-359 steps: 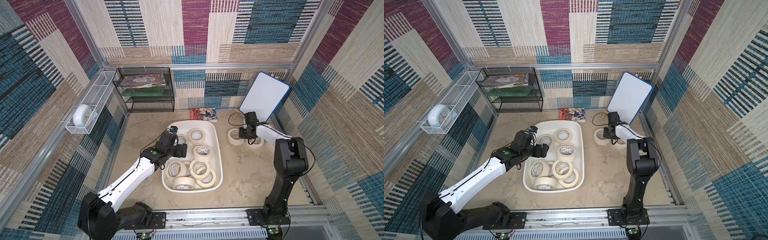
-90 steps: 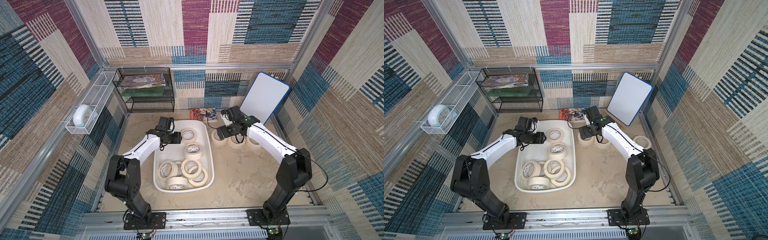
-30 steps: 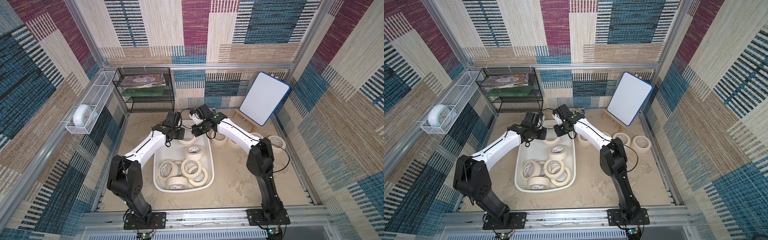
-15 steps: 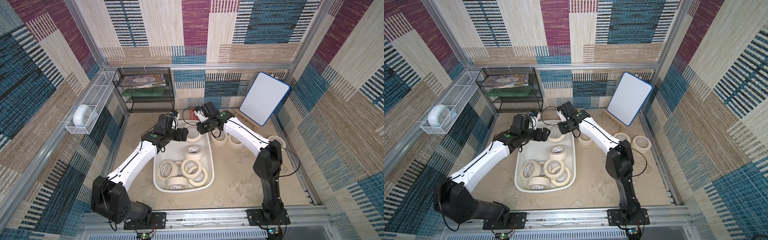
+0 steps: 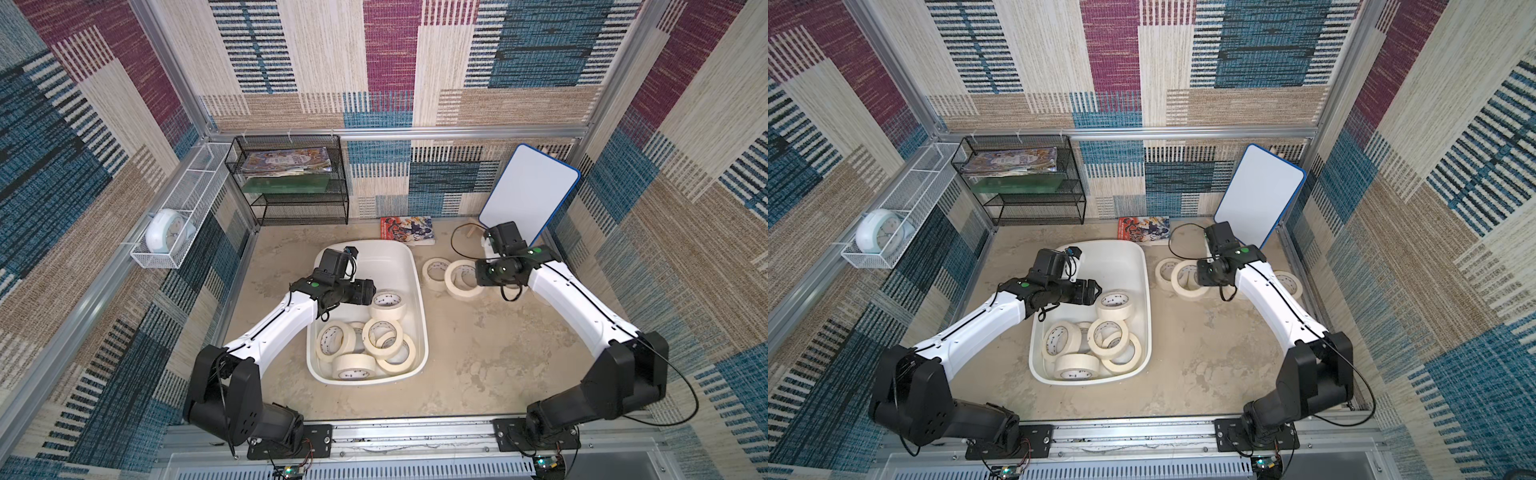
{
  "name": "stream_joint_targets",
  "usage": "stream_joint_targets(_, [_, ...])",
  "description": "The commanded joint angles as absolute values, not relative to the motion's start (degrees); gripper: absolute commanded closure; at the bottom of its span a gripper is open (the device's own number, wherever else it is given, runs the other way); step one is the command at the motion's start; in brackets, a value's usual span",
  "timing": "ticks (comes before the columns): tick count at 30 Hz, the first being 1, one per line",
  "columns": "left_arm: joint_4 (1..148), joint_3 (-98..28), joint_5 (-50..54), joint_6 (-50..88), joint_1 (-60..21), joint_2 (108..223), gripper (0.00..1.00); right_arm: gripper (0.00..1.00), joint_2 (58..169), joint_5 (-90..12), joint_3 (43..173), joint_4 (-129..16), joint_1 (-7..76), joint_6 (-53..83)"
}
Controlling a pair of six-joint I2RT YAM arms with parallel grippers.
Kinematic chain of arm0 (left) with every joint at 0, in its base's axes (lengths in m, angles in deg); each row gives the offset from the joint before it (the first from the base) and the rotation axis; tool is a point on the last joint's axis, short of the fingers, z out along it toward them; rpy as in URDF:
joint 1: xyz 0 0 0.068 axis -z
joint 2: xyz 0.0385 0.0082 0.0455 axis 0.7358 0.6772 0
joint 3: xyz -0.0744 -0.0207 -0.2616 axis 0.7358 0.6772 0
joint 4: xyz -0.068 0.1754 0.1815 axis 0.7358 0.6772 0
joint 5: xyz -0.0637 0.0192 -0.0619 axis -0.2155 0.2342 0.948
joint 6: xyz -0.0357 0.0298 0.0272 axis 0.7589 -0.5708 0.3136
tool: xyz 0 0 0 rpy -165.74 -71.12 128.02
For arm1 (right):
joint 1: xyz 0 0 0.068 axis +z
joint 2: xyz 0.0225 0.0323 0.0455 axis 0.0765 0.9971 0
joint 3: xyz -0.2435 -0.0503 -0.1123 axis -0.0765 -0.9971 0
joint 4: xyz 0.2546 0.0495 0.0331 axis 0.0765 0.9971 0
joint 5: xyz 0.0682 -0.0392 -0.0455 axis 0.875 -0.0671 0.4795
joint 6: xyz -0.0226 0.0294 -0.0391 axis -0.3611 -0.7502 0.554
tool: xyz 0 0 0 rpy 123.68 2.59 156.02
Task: Take out the art tape in the storage box
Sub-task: Place the art tape at the center of the board.
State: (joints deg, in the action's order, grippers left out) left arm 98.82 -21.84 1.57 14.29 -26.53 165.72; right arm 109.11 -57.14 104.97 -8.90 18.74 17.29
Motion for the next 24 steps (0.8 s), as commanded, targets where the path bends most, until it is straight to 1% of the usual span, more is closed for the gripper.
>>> stream_joint_targets(1, [95.7,-23.1,6.0,14.3,-26.6,166.6,0.16,1.0,104.9,-59.4,100.6,-6.8,12.7,14.9])
stream_joint_targets(6, [95.6,-25.4,8.6,13.0,-26.7,168.3,0.17,1.0,99.2,-59.6,92.6,-5.6,-0.3,14.5])
stream_joint_targets(10, [94.0,-25.9,10.1,13.4,-26.8,169.3,0.17,1.0,98.4,-57.5,89.9,-7.9,-8.5,12.9])
stream_joint_targets(13, [92.9,-26.2,11.2,13.8,-26.9,170.0,0.17,1.0,102.0,-57.8,89.2,-9.4,-14.2,12.7])
stream_joint_targets(15, [93.0,-26.5,11.5,13.5,-26.9,170.2,0.17,1.0,104.4,-55.3,88.3,-11.5,-17.6,13.2])
stream_joint_targets(21, [92.6,-26.9,11.9,13.4,-27.1,169.9,0.18,1.0,110.4,-53.9,86.3,-16.3,-24.9,14.7])
stream_joint_targets(24, [92.6,-26.6,11.8,13.5,-27.1,170.0,0.18,1.0,113.5,-53.6,86.2,-18.7,-26.9,15.0])
